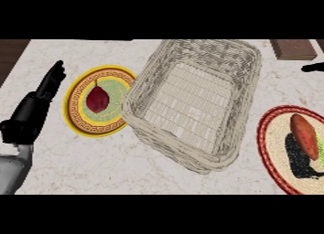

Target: Pick the sweet potato from the placemat and place it in the basket

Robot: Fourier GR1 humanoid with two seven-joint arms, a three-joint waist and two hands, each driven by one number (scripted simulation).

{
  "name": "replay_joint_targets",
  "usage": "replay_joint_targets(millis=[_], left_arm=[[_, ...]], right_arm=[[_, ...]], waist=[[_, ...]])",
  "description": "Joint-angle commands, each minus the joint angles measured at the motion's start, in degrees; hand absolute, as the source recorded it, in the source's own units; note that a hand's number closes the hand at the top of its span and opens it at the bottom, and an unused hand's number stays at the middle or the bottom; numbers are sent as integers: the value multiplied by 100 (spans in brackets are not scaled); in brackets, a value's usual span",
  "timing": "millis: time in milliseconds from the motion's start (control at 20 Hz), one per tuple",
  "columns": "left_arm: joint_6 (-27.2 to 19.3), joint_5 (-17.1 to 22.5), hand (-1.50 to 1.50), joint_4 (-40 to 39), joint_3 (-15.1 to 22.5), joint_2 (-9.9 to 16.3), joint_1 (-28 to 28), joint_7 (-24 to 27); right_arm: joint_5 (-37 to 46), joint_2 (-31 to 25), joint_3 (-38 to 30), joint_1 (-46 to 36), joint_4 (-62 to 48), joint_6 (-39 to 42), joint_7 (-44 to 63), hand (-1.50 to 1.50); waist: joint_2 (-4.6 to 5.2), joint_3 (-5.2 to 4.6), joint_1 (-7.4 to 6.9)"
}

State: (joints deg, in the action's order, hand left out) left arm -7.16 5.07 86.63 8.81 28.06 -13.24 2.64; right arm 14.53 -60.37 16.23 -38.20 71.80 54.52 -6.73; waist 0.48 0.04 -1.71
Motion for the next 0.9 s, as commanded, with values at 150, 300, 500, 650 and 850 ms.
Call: replay_joint_targets(millis=[150, 300, 500, 650, 850], left_arm=[[189, -48, 0, -52, -221, -21, 88, -8], [157, -164, 0, 60, -136, -186, 89, -106], [216, -276, 0, 44, -208, -236, -17, -153], [418, -172, 0, 6, -436, -154, -95, -277], [216, -529, 0, 38, -265, -428, -64, -216]], right_arm=[[1214, 387, 579, 179, -548, -506, -1171, -150], [1580, 425, 801, 129, -813, -474, -1261, -150], [2104, 971, 1054, -11, -1400, -890, -1342, -150], [2425, 1021, 1090, 180, -1704, -1307, -1689, -150], [2789, 924, 1096, 165, -2399, -1762, -2421, -150]], waist=[[-21, 1, 79], [-27, -2, 84], [-19, -1, 63], [-27, -1, 104], [-17, 1, 91]])
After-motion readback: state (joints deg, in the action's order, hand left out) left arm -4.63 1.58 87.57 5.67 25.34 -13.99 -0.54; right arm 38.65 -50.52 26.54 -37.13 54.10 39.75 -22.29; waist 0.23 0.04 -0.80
